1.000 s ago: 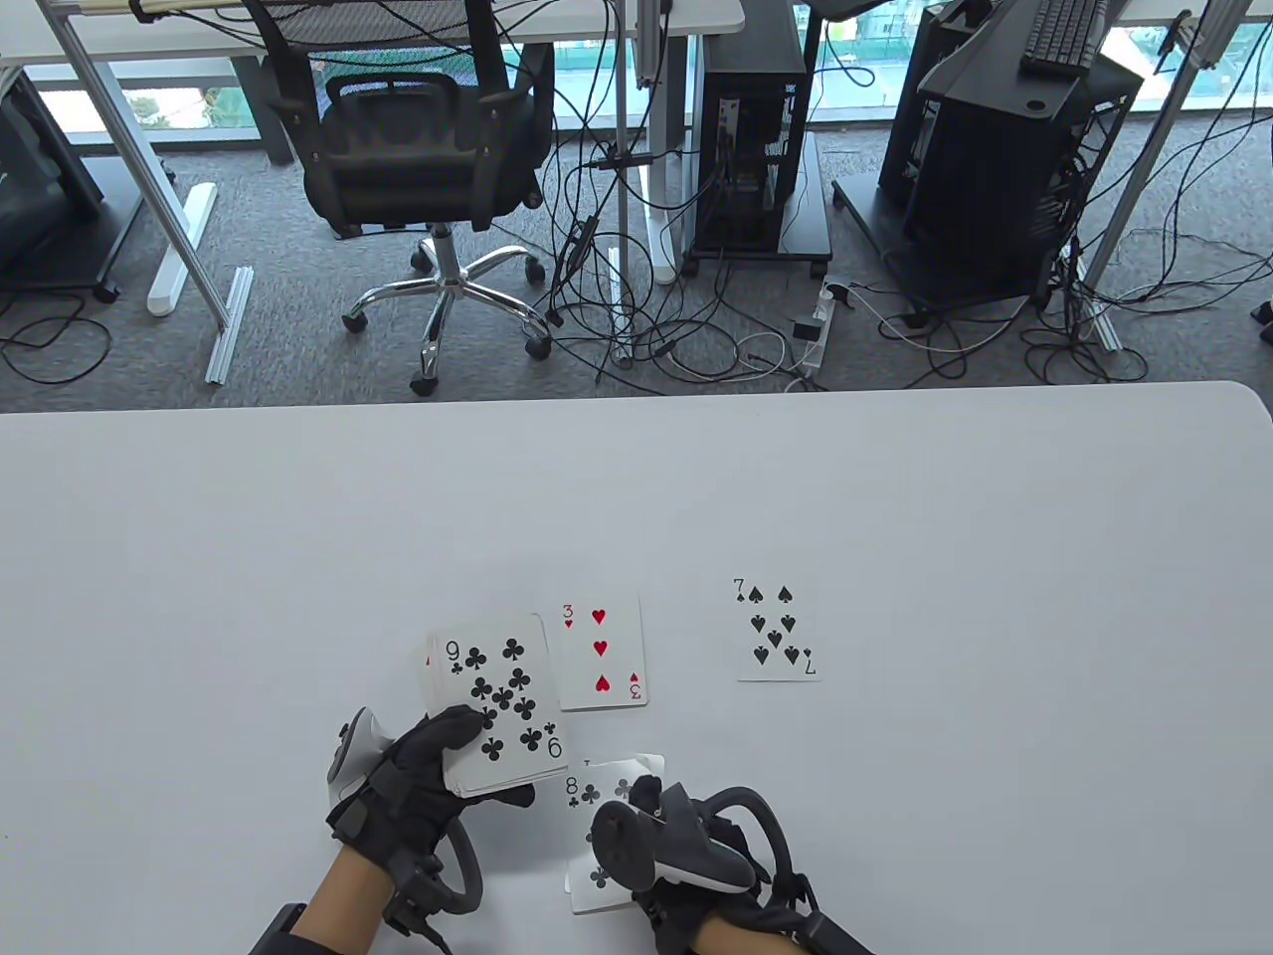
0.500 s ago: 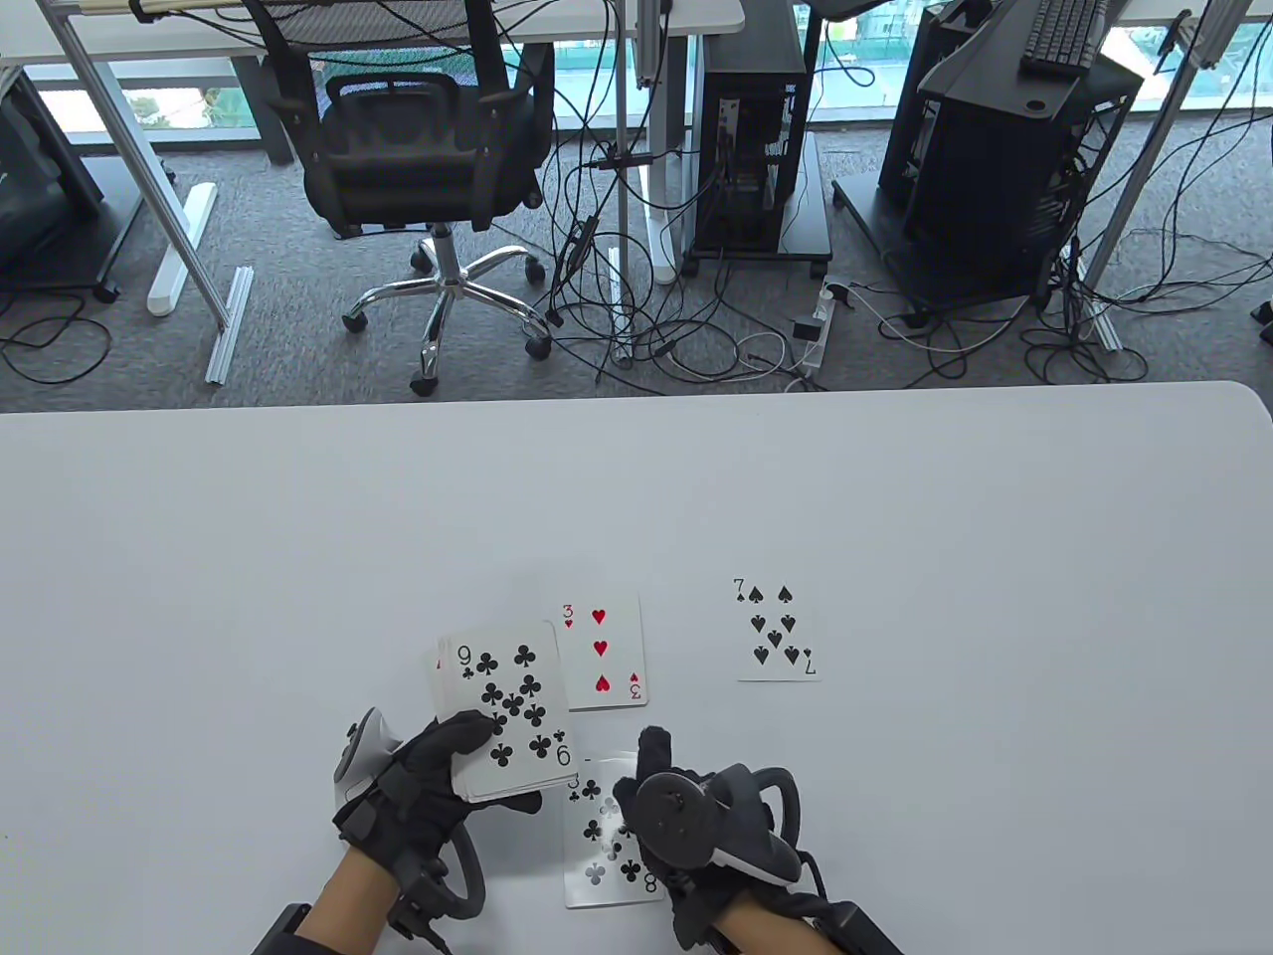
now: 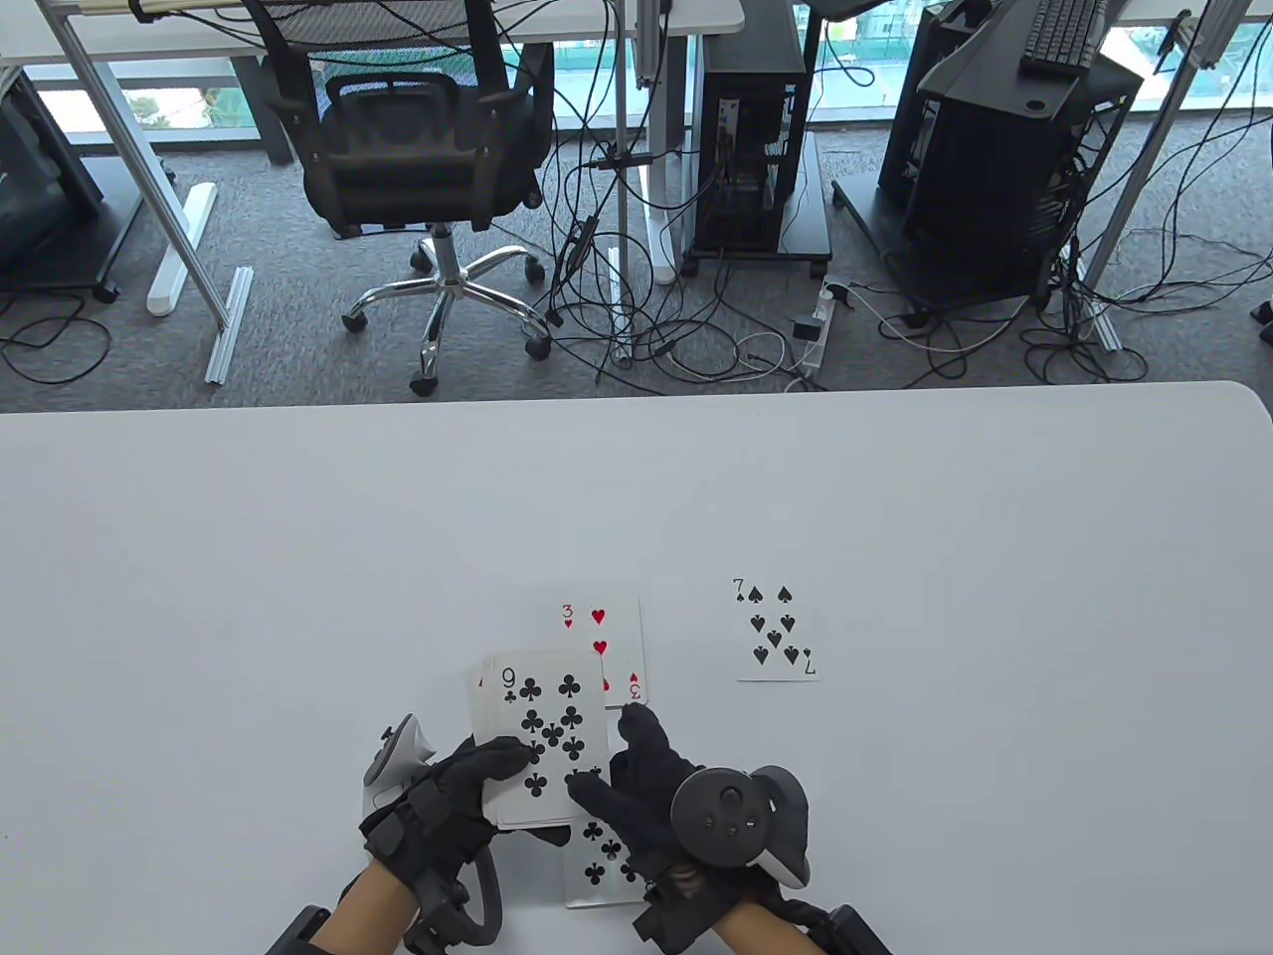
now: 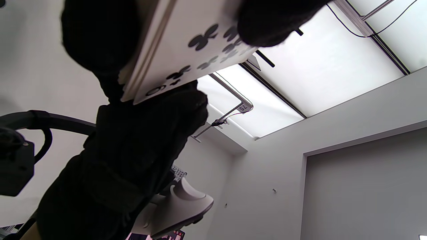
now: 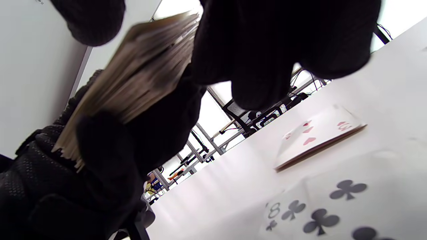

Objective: Playing card suit sorting

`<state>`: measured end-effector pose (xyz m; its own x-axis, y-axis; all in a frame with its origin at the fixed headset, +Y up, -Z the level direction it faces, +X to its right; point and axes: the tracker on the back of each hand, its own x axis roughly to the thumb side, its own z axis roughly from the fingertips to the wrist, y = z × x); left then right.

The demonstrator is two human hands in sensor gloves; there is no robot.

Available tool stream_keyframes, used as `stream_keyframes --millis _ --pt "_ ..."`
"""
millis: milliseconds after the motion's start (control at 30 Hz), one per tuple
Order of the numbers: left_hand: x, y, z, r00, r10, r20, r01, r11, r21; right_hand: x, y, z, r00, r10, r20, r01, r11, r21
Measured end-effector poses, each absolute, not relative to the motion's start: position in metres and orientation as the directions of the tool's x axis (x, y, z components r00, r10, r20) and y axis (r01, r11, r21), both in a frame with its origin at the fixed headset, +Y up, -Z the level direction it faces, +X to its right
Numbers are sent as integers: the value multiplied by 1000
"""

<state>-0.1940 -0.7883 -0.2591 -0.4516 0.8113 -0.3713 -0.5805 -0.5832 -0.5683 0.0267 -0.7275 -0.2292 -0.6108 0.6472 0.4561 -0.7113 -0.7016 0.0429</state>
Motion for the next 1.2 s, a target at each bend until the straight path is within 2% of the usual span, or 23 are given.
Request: stream_keyframes --millis 233,400,700,900,1033,1200 --pt "-184 -786 -255 -435 815 -383 -560 -578 -594 31 -728 -229 -586 679 443 -751 -660 17" --pt "-180 -788 -253 -470 786 -402 -520 -615 -593 40 -729 -232 -466 802 374 -847 -526 74" --pt "-190 -786 -258 -502 779 -376 -540 -622 -568 71 -727 -242 -469 831 297 -877 -477 -51" --pt "-209 -784 -266 -523 788 -326 -595 -611 -522 101 -742 -247 -356 912 204 -934 -353 -53" --pt "-219 -784 -270 -545 781 -304 -615 -619 -488 91 -753 -247 -438 884 166 -887 -455 82" --pt "-222 -784 -270 -546 783 -299 -629 -619 -471 60 -767 -239 -646 737 199 -700 -676 231"
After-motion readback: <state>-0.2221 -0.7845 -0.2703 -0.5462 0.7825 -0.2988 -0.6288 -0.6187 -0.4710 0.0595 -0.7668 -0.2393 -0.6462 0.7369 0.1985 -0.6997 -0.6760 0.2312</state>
